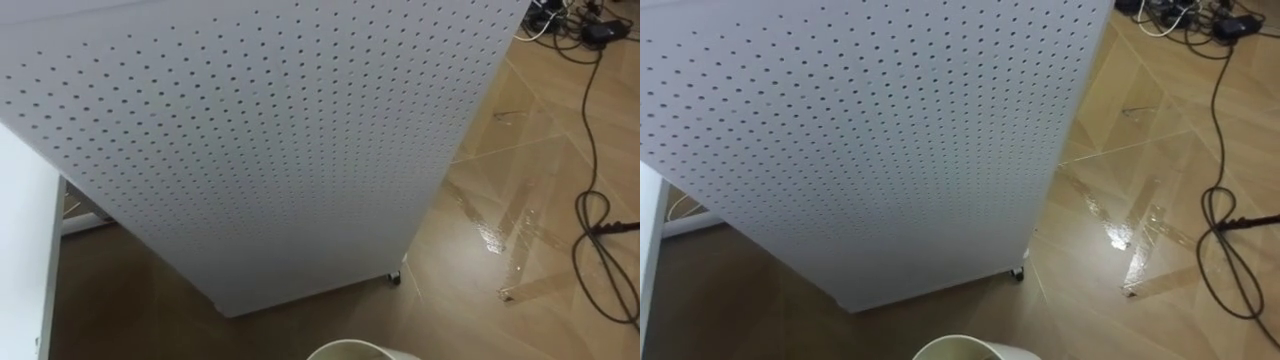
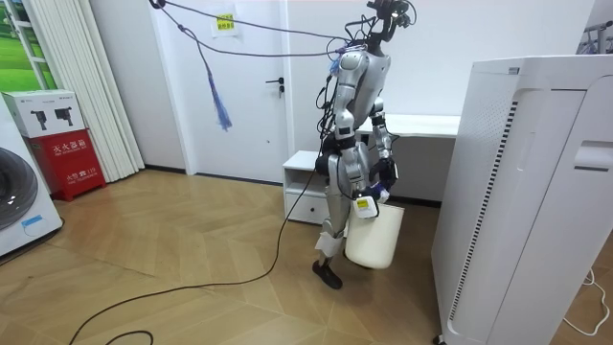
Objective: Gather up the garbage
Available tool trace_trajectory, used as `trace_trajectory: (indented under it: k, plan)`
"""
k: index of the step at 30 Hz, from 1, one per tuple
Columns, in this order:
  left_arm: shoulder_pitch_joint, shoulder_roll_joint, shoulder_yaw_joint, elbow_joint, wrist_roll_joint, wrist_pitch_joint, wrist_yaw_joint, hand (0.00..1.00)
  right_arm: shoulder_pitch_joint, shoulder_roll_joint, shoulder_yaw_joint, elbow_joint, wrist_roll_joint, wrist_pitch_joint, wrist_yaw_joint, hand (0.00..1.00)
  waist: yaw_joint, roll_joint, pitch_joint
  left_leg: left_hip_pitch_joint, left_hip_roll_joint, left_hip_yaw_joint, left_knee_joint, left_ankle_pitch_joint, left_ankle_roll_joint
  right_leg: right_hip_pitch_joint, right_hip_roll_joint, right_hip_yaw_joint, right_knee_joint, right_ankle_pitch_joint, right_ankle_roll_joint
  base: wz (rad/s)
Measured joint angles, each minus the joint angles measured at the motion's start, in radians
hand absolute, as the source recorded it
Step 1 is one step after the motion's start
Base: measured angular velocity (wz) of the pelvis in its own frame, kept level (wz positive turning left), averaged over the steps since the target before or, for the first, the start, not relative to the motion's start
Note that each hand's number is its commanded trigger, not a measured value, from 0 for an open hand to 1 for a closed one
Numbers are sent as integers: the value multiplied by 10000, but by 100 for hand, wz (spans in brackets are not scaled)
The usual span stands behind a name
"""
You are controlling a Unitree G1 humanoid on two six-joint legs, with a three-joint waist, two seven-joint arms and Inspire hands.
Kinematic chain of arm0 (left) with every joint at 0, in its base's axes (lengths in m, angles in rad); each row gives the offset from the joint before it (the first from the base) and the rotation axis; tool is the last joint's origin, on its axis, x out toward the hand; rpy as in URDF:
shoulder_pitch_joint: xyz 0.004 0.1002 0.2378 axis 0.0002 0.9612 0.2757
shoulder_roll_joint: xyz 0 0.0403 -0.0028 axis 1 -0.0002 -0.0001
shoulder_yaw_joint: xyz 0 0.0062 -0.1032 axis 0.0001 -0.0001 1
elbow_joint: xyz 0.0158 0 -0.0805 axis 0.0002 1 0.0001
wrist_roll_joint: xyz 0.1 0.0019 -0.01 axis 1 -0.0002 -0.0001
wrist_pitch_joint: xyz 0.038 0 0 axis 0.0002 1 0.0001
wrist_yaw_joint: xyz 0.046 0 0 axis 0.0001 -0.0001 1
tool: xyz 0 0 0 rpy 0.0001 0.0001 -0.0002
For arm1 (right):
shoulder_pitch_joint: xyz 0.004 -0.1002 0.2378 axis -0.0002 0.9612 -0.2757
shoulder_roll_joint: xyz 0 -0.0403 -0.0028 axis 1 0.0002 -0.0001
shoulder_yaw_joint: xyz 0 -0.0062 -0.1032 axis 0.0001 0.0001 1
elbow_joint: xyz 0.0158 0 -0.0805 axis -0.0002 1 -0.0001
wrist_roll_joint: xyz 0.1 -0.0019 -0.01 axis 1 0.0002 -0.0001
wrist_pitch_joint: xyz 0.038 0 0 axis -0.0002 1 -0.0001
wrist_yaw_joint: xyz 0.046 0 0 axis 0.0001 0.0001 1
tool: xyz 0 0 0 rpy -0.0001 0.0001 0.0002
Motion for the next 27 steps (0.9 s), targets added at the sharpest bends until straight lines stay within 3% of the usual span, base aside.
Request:
trace_trajectory:
  k: [27]
  plan:
    - [65, 55, 10, 362, -9, -148, 0, 0, 337, -27, 3, 246, 307, -184, 52, 100, -31, -58, 39, 262, -19, -18, -171, 26, -27, 221, -17, 26, -26, -23, -17, 0]
